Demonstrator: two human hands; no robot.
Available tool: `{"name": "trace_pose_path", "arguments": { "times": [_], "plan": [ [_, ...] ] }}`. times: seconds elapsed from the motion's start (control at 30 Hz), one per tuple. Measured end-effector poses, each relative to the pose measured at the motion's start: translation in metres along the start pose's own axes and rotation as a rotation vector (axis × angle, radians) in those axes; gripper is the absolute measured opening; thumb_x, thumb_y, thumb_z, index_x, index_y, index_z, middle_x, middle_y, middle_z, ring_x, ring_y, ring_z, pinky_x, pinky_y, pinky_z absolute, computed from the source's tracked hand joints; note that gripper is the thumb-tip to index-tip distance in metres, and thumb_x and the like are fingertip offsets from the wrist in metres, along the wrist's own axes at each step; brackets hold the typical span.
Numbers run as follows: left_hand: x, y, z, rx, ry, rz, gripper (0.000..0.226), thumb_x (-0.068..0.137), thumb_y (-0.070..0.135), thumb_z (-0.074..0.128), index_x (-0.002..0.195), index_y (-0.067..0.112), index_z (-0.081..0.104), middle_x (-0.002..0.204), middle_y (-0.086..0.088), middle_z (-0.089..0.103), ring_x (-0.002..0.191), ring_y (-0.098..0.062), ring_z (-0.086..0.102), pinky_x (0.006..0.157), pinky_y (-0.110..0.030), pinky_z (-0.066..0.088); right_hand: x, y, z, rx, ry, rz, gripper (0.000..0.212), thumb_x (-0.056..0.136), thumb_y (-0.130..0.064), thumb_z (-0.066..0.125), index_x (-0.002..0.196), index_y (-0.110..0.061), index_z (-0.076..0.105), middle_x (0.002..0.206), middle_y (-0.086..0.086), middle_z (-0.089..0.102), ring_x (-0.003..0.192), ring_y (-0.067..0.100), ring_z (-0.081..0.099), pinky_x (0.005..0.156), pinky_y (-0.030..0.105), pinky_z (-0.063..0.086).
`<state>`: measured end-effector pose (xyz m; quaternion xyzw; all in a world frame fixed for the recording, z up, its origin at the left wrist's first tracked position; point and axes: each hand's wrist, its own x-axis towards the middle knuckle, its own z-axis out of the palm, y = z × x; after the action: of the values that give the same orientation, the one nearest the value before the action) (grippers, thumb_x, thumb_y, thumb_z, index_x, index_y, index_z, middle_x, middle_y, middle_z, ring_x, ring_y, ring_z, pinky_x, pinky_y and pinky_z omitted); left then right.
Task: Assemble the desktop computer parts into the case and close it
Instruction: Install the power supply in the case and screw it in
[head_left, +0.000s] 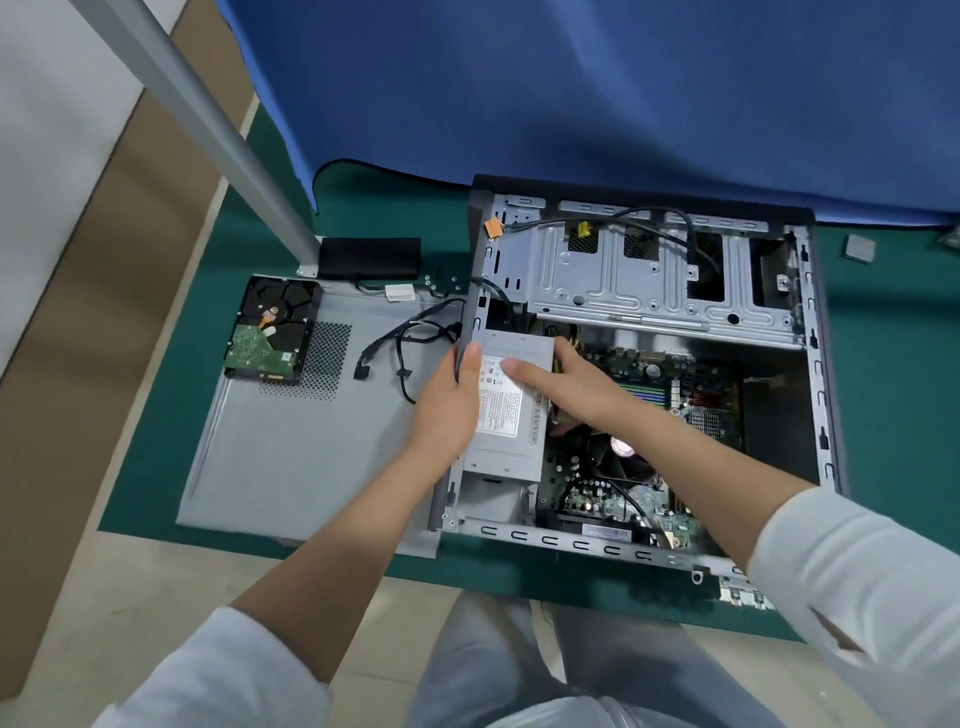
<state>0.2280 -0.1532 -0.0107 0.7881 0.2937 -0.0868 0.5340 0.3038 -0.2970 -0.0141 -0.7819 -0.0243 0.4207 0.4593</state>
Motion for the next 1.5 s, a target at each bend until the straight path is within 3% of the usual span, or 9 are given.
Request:
{"name": "trace_pose_path", "arguments": {
  "times": [0.07,0.2,0.37,0.57,0.7,0.97,1.1,1.27,1.5],
  "plan": [
    [0.001,-0.004,0.001,0.007,0.011,0.014,0.053,0.098,0.057,0.024,0.129,0.024,0.051,0.111,0.01,0.061,0.111,-0.014,0.057,0.087,-0.028,0.044,0.004,0.002,0.002,-0.1,0.075,-0.094,0.058,0.075,-0.072,0.058,0.116,-0.032,0.049,0.11,-0.014,0.062,0.091,0.0,0.06,0.069,0.02,0.048],
    [0.003,-0.008,0.003,0.043,0.042,0.025,0.061,0.095,0.061,0.023,0.138,0.025,0.046,0.133,0.004,0.056,0.123,-0.016,0.051,0.103,-0.036,0.04,0.01,0.006,0.007,-0.149,0.141,-0.128,0.05,0.075,-0.074,0.056,0.111,-0.04,0.056,0.107,-0.02,0.056,0.118,0.008,0.039,0.09,0.029,0.037],
    [0.003,-0.009,0.004,0.083,0.066,0.023,0.065,0.094,0.063,0.021,0.14,0.024,0.044,0.135,0.003,0.055,0.124,-0.017,0.05,0.1,-0.033,0.039,0.001,0.003,0.004,-0.053,0.113,-0.118,0.054,0.071,-0.073,0.062,0.112,-0.038,0.059,0.104,-0.023,0.063,0.096,-0.002,0.06,0.073,0.016,0.045],
    [0.007,-0.012,0.006,0.118,0.071,0.007,0.066,0.094,0.064,0.019,0.143,0.024,0.039,0.135,0.001,0.054,0.125,-0.02,0.049,0.097,-0.032,0.037,-0.013,0.018,0.01,-0.2,0.012,-0.107,0.067,0.057,-0.086,0.059,0.11,-0.045,0.055,0.112,-0.028,0.057,0.104,0.001,0.058,0.089,0.025,0.049],
    [0.007,-0.012,0.006,0.087,0.079,0.017,0.06,0.095,0.061,0.021,0.139,0.027,0.043,0.121,0.009,0.058,0.116,-0.016,0.053,0.088,-0.027,0.037,-0.009,0.016,0.006,-0.217,-0.056,-0.078,0.044,0.055,-0.089,0.056,0.087,-0.059,0.057,0.081,-0.034,0.064,0.074,-0.012,0.062,0.067,0.014,0.045],
    [0.006,-0.013,0.006,0.099,0.097,0.019,0.052,0.096,0.061,0.022,0.133,0.034,0.047,0.1,0.019,0.055,0.091,-0.006,0.051,0.077,-0.025,0.036,0.004,0.019,-0.001,-0.14,-0.287,-0.004,0.063,0.055,-0.084,0.063,0.106,-0.046,0.065,0.1,-0.023,0.069,0.097,0.001,0.064,0.094,0.03,0.046],
    [0.006,-0.014,0.006,0.113,0.118,0.009,0.052,0.095,0.063,0.021,0.131,0.037,0.048,0.084,0.027,0.052,0.075,0.009,0.049,0.062,-0.013,0.032,0.013,0.011,-0.013,-0.17,-0.403,0.044,0.046,0.054,-0.08,0.068,0.084,-0.045,0.07,0.079,-0.021,0.07,0.077,0.002,0.062,0.075,0.028,0.05],
    [0.007,-0.013,0.006,0.125,0.128,-0.011,0.052,0.093,0.065,0.02,0.129,0.039,0.048,0.077,0.027,0.05,0.067,0.014,0.045,0.057,-0.01,0.029,0.022,0.01,-0.017,-0.15,-0.39,0.084,0.064,0.047,-0.073,0.074,0.093,-0.029,0.072,0.096,-0.009,0.069,0.097,0.014,0.063,0.072,0.027,0.052],
    [0.008,-0.015,0.007,0.127,0.117,-0.002,0.051,0.094,0.064,0.02,0.125,0.036,0.05,0.085,0.018,0.06,0.077,0.003,0.054,0.062,-0.022,0.04,0.024,0.006,-0.024,-0.153,-0.483,0.071,0.043,0.058,-0.065,0.075,0.08,-0.028,0.075,0.075,0.002,0.056,0.061,0.01,0.051,0.062,0.024,0.049]
  ]
}}
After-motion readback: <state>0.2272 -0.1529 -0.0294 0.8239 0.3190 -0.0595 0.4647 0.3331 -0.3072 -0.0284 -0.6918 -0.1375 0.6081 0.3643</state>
